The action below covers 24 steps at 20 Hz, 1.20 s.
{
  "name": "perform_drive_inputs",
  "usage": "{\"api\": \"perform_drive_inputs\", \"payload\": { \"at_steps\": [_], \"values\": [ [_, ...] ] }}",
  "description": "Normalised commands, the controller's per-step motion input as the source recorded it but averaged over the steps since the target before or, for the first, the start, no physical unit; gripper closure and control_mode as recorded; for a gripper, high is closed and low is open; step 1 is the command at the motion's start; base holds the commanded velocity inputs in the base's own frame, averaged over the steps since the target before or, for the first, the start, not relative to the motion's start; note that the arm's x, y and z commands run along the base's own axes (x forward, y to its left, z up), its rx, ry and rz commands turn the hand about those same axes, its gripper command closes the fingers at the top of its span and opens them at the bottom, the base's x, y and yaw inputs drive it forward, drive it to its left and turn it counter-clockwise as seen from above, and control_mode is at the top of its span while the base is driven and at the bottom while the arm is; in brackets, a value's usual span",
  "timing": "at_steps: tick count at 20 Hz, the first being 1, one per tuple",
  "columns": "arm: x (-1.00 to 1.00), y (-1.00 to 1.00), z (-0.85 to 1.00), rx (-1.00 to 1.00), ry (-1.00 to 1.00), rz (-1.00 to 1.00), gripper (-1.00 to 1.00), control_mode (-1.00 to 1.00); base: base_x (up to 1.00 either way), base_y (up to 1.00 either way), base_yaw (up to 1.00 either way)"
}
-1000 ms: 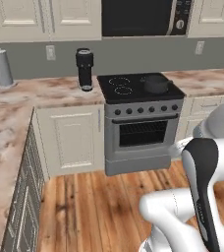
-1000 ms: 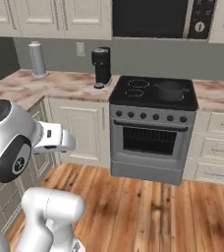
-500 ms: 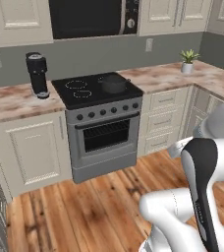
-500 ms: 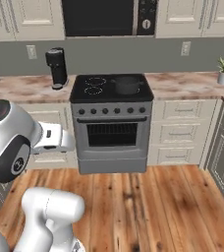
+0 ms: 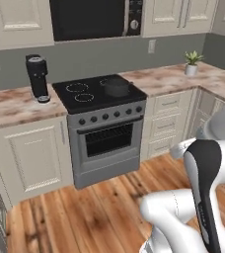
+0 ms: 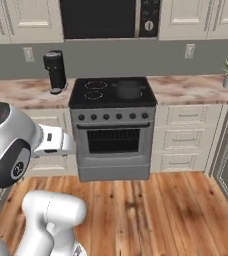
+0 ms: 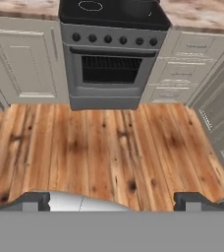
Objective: Move the pot and pan from the stove into the sink.
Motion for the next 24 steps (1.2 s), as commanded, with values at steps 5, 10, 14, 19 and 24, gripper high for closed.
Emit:
{"api": "perform_drive_inputs", "payload": {
  "at_steps": [5,10,14,19,24],
  "values": [
    [0.0,0.0,0.0,0.0,0.0,0.0,-1.0,1.0,0.83,0.5,-0.04],
    [0.0,0.0,0.0,0.0,0.0,0.0,-1.0,1.0,0.77,0.44,-0.01],
    [0.0,0.0,0.0,0.0,0.0,0.0,-1.0,1.0,0.7,0.35,0.0],
    [0.0,0.0,0.0,0.0,0.0,0.0,-1.0,1.0,0.66,0.09,0.0],
    [0.0,0.0,0.0,0.0,0.0,0.0,-1.0,1.0,0.64,-0.3,0.0]
  ]
}}
